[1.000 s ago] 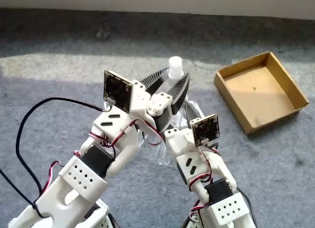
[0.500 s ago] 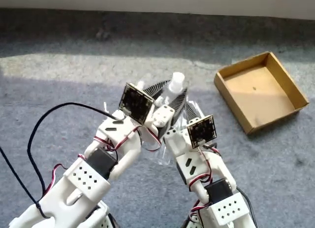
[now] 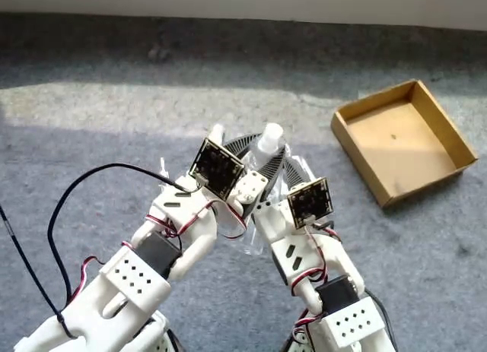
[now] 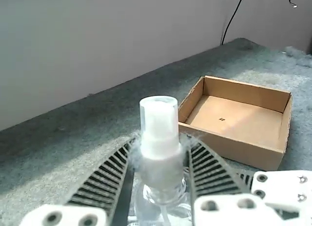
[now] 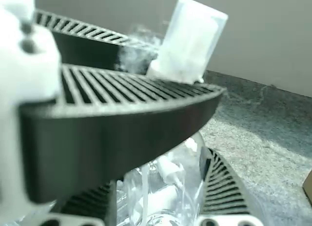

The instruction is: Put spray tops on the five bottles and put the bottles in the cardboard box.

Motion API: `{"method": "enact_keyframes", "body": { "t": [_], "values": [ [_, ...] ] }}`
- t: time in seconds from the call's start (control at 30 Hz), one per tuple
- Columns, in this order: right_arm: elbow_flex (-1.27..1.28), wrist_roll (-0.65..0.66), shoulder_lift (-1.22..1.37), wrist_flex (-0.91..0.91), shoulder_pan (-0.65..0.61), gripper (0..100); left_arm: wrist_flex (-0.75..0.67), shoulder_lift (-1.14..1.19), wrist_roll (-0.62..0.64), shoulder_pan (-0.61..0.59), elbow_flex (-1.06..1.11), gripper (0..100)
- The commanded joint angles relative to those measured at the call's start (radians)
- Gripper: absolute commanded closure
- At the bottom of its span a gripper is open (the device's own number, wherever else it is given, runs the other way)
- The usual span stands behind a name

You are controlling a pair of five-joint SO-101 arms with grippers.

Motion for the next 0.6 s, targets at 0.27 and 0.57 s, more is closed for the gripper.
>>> {"method": "enact_keyframes", "body": {
  "t": [0.27,0.57],
  "values": [
    [-0.099,-0.127,-0.016,0.176,-0.002,92.0,-0.282,-0.018,-0.011,-0.01,0.183,100],
    [-0.097,-0.124,-0.016,0.176,-0.002,92.0,-0.377,-0.016,0.106,-0.019,0.239,100]
  ]
}}
